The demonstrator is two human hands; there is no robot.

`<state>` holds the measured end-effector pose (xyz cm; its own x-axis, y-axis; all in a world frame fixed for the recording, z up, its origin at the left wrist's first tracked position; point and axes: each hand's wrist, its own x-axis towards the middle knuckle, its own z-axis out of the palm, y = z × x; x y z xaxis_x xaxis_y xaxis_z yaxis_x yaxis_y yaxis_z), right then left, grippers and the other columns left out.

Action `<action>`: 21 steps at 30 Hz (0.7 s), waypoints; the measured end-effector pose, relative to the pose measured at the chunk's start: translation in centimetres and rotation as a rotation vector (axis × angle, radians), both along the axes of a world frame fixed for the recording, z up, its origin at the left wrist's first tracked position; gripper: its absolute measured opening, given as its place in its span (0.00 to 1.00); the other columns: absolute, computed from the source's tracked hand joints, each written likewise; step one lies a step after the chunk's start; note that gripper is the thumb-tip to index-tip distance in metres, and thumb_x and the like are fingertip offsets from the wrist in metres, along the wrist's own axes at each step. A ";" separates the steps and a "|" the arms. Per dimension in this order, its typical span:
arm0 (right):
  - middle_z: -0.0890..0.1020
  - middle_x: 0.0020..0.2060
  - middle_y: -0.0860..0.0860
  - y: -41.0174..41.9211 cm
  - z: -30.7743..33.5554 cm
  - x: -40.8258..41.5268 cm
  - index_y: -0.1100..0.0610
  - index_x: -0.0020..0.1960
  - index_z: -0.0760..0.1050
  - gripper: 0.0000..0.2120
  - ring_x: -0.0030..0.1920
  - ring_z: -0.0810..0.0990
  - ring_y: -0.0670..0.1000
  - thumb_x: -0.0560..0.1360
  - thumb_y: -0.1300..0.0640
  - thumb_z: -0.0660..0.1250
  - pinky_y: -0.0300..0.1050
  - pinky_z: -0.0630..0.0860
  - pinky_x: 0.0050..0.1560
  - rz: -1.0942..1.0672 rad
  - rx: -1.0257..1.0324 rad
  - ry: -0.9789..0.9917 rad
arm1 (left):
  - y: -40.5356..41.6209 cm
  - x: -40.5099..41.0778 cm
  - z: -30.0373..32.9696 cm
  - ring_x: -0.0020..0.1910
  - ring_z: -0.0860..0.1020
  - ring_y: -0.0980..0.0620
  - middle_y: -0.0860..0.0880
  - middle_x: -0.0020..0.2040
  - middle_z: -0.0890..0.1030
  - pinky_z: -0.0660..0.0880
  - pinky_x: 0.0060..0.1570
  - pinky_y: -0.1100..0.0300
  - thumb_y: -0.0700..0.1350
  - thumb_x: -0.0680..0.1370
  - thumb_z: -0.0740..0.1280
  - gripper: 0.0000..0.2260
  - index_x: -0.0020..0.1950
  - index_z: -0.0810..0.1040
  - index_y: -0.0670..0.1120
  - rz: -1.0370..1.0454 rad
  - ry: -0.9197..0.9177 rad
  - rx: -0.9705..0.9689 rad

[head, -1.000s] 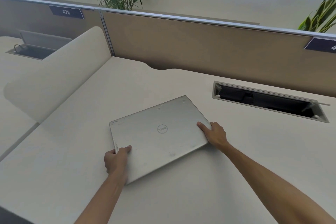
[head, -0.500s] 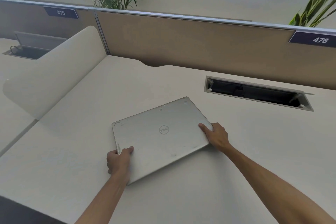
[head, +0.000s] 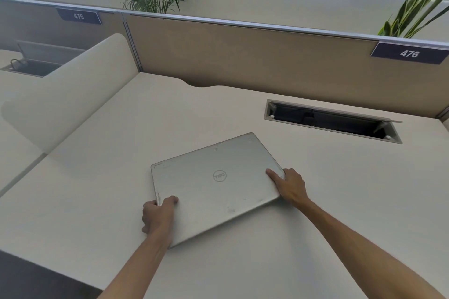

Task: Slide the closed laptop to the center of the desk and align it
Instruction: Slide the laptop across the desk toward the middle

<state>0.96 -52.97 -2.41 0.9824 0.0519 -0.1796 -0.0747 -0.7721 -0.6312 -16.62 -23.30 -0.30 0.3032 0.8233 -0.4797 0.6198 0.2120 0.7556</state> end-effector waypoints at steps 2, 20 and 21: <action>0.76 0.42 0.53 -0.1 0.0 -0.3 0.56 0.39 0.71 0.26 0.44 0.75 0.57 0.75 0.32 0.61 0.48 0.67 0.46 0.011 -0.045 -0.025 | -0.2 -0.1 0.1 0.46 0.76 0.40 0.46 0.43 0.79 0.69 0.60 0.43 0.56 0.59 0.69 0.23 0.47 0.75 0.43 -0.016 0.005 0.024; 0.81 0.43 0.56 0.6 1.2 -2.3 0.62 0.43 0.78 0.27 0.46 0.79 0.59 0.78 0.37 0.59 0.50 0.72 0.43 0.079 -0.453 -0.322 | -2.4 -0.8 0.0 0.68 0.63 0.37 0.36 0.69 0.64 0.61 0.66 0.44 0.42 0.77 0.66 0.21 0.66 0.68 0.34 -0.171 0.089 0.228; 0.81 0.42 0.56 0.5 1.3 -2.3 0.62 0.42 0.78 0.27 0.47 0.78 0.59 0.78 0.37 0.59 0.50 0.72 0.43 0.090 -0.475 -0.323 | -2.4 -0.9 0.1 0.68 0.63 0.37 0.36 0.69 0.64 0.61 0.66 0.44 0.42 0.77 0.66 0.22 0.67 0.68 0.34 -0.183 0.090 0.231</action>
